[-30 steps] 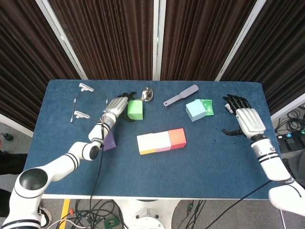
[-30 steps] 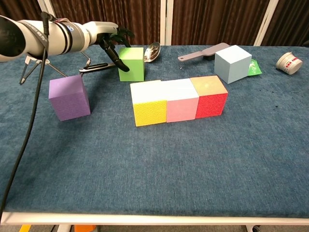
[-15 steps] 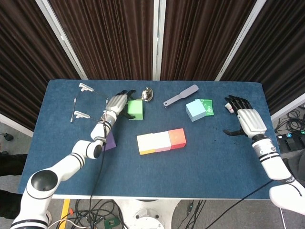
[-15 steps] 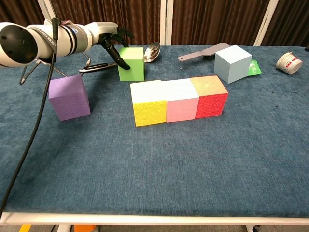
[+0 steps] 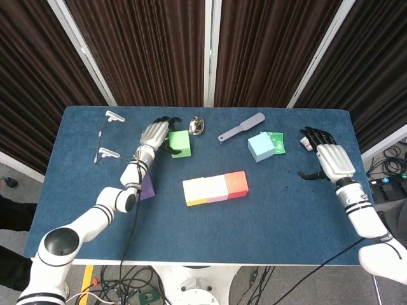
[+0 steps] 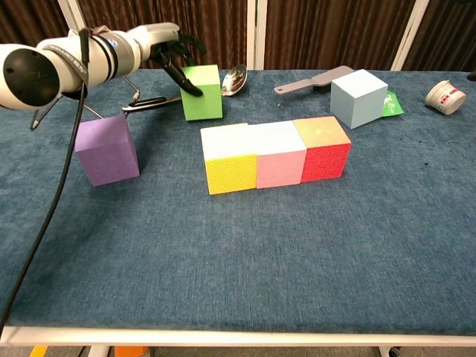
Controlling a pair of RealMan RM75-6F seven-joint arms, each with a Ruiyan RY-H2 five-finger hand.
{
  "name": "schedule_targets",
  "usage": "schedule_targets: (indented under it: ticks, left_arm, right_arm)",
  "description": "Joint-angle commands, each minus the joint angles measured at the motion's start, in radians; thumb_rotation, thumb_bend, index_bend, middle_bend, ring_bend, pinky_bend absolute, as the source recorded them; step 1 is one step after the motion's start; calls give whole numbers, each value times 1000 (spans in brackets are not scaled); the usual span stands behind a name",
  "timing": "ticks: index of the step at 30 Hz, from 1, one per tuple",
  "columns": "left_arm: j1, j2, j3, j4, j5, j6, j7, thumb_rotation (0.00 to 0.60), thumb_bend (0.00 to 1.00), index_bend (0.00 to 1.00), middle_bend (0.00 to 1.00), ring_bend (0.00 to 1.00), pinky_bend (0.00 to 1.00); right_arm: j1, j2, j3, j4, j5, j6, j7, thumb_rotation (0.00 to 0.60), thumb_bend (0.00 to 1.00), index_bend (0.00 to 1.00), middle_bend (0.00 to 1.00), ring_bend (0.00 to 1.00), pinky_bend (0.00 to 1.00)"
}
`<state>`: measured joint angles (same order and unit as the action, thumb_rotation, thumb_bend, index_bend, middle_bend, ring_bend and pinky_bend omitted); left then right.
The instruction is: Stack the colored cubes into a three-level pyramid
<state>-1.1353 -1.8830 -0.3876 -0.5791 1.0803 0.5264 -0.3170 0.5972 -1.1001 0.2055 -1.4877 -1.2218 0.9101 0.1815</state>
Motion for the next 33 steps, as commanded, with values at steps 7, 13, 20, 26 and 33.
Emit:
schedule_targets:
  ticks: [7,13,20,26,33]
  left_arm:
    - [120,245,-46,-444,-137,171,212,600,157,186,474,78,108]
    - [214,410,-56,-889,-407,438,518,600,160,186,501,106,108]
    - [254,464,-56,-1206,-556,726,703,600,180,186,512,120,108]
    - [297,448,-36,-1350,-536,895,740,600,180,186,528,132,108]
    - [341,401,10,-1428,-486,975,743,600,180,186,535,145,108]
  right_arm:
    - [23,2,7,15,-14,-32,13,600,61,0,13,0,0]
    - [38,-1,17,19,-35,-35,32,600,61,0,13,0,0]
    - [43,0,23,24,-47,-29,53,600,61,0,14,0,0]
    - [35,12,24,9,-56,-17,73,600,62,0,19,0,0]
    - [23,46,26,-44,-66,9,67,600,61,0,21,0,0]
